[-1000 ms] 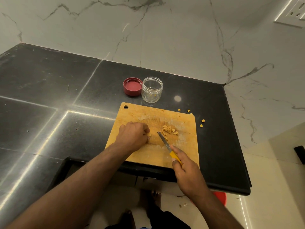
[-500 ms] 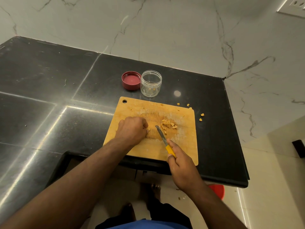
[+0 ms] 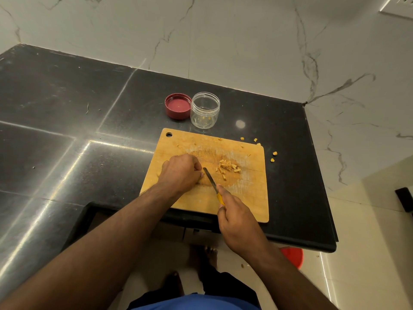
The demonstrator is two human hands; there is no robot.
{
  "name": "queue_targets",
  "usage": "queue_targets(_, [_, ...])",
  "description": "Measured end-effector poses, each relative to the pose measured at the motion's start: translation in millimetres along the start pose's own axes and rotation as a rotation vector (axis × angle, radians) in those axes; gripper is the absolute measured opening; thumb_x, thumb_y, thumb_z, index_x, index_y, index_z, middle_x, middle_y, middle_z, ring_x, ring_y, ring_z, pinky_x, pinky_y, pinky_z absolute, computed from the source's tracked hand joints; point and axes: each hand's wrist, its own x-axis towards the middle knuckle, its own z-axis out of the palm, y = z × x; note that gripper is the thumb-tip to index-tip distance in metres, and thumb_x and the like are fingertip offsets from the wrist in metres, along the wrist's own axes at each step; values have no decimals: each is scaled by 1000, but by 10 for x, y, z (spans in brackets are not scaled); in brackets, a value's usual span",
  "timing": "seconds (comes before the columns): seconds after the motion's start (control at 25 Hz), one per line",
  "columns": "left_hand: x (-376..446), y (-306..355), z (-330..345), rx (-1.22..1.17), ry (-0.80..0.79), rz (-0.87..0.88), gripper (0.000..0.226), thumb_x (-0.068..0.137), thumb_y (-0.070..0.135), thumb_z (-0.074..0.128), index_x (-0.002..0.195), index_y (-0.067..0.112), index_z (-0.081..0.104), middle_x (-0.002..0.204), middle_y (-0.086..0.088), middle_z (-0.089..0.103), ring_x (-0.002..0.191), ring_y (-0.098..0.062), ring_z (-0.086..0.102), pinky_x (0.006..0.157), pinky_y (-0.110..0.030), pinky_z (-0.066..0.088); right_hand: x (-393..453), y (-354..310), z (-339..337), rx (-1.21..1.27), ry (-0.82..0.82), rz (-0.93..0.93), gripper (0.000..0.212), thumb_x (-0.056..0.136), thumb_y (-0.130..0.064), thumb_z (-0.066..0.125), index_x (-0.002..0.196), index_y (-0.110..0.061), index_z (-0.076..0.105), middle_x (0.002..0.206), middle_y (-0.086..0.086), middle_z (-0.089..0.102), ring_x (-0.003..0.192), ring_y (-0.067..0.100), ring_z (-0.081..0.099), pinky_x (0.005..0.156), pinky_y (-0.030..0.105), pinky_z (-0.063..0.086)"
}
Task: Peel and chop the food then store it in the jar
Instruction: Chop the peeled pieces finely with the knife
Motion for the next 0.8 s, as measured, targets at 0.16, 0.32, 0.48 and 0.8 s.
queue_targets(0.16, [14, -3, 9, 10, -1, -4, 5, 89, 29, 70, 93, 27, 72, 87, 9, 69, 88, -15, 62, 86, -44, 54, 8, -16, 17, -52, -6, -9, 54, 104, -20, 35, 156, -26, 21, 136, -2, 47, 115, 7, 46, 93, 17, 37])
queue_targets(0.32, [19, 2, 9, 3, -1, 1, 5, 89, 29, 70, 92, 27, 72, 86, 9, 68, 85, -14, 62, 85, -43, 55, 60, -42, 37, -129, -27, -24, 55, 104, -21, 33, 156, -28, 18, 127, 0, 49, 104, 13, 49, 90, 30, 46])
queue_targets(0.48, [11, 9, 11, 16, 18, -6, 5, 90, 31, 69, 93, 28, 71, 88, 9, 68, 88, -14, 62, 87, -42, 52, 13, -59, 59, -128, -33, -20, 55, 103, -22, 33, 156, -27, 18, 134, 0, 48, 111, 14, 49, 96, 33, 45])
queue_targets(0.8, [14, -20, 11, 38, 17, 1, 13, 91, 34, 69, 102, 29, 72, 98, 10, 69, 98, -15, 60, 90, -40, 46, -171, -45, -63, -58, 89, -19, 53, 104, -22, 36, 155, -29, 22, 123, -9, 48, 99, 3, 49, 85, 19, 45])
